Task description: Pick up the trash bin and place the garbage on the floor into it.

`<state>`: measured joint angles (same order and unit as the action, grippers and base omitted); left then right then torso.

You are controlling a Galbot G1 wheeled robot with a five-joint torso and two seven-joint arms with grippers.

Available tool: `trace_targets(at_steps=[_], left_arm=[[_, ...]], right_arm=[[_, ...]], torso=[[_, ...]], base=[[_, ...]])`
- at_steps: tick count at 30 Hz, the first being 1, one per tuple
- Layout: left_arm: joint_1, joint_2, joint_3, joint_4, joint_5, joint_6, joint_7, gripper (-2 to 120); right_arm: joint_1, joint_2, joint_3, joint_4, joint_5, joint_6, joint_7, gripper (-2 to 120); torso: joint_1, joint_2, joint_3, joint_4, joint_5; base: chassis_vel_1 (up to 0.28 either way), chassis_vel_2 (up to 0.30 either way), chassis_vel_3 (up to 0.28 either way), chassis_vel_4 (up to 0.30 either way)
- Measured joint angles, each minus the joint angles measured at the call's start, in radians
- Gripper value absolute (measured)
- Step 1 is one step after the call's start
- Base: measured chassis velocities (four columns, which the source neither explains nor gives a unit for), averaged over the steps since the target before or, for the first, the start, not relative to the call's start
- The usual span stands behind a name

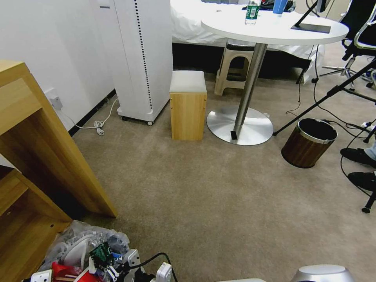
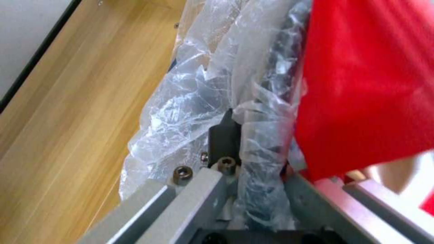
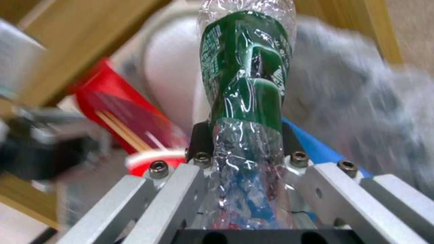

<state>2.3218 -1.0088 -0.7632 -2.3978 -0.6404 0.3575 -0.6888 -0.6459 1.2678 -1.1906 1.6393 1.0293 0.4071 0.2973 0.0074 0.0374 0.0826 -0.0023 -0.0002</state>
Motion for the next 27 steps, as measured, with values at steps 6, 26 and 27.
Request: trace_targets(at_steps=[6,26,27], left_arm=[[0.009,-0.007,0.000,-0.008,0.015,0.000,0.002,0],[0.017,-0.029,0.010,-0.003,0.054,-0.001,0.018,0],[0.017,-0.031,0.011,-0.001,0.056,-0.001,0.018,0]], right_arm=[[0.012,0.023,0.000,-0.016,0.029,-0.032,0.013,12],[0.045,0.003,0.026,0.048,0.071,-0.078,0.027,40],[0.047,0.000,0.025,0.055,0.072,-0.079,0.026,43]], torso=[[0.000,0.000,0.000,0.0003,0.0002],[0.000,0.000,0.000,0.0000,0.0003],[0.000,0.000,0.000,0.0000,0.0002]], base=[[0.000,0.000,0.000,0.000],[0.000,0.000,0.000,0.000],[0.000,0.000,0.000,0.000]])
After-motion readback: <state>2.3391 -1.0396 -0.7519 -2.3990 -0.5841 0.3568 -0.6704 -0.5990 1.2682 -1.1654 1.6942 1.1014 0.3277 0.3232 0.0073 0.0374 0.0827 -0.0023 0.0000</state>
